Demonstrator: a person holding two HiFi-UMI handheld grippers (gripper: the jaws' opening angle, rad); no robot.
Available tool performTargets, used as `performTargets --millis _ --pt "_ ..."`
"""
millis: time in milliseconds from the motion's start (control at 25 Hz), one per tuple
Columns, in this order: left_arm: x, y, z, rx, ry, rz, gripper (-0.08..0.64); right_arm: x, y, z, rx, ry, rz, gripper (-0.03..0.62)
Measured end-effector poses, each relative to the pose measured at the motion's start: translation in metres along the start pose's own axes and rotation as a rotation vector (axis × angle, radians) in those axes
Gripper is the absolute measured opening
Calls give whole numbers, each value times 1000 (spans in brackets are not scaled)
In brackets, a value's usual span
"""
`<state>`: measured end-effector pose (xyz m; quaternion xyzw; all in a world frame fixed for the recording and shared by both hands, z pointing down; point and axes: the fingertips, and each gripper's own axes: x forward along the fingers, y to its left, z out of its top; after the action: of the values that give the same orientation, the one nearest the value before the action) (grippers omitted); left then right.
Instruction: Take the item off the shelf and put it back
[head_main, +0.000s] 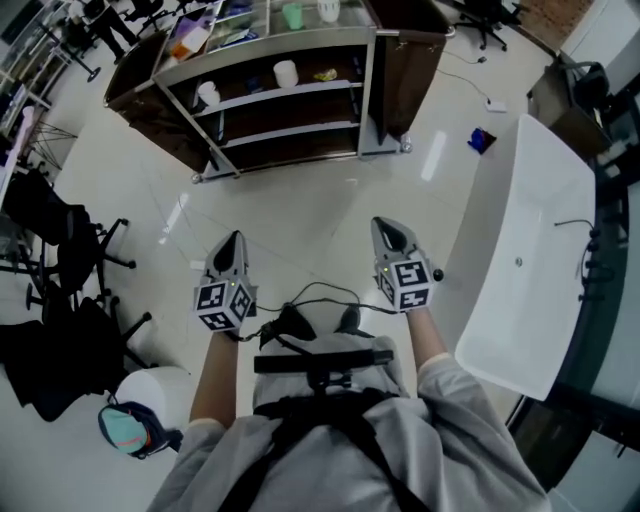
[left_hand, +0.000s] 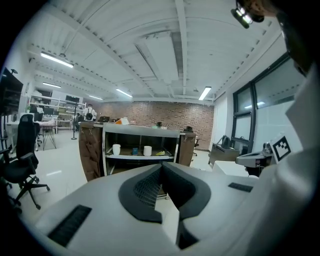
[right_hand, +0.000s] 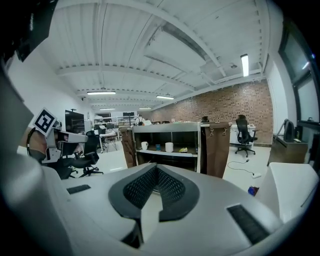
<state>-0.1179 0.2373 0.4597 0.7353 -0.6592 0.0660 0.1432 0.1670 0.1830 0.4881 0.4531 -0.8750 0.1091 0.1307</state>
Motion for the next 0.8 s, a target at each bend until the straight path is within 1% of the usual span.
performTargets --millis 120,200,360,560,720,800 --pt "0 -12 8 15 -9 -7 6 0 -5 1 6 1 21 9" --pt "2 -17 12 18 -10 -17 6 2 -9 2 14 0 21 9" --pt "21 -12 23 29 -16 -33 6 17 -14 7 26 -1 13 9" --pt "67 1 32 41 -11 -78 6 48 -19 20 27 -11 -10 9" --pt "111 9 44 76 2 -143 6 87 -23 31 42 -10 -41 9" --pt "135 16 52 89 3 -175 6 112 -25 37 29 -2 -51 9"
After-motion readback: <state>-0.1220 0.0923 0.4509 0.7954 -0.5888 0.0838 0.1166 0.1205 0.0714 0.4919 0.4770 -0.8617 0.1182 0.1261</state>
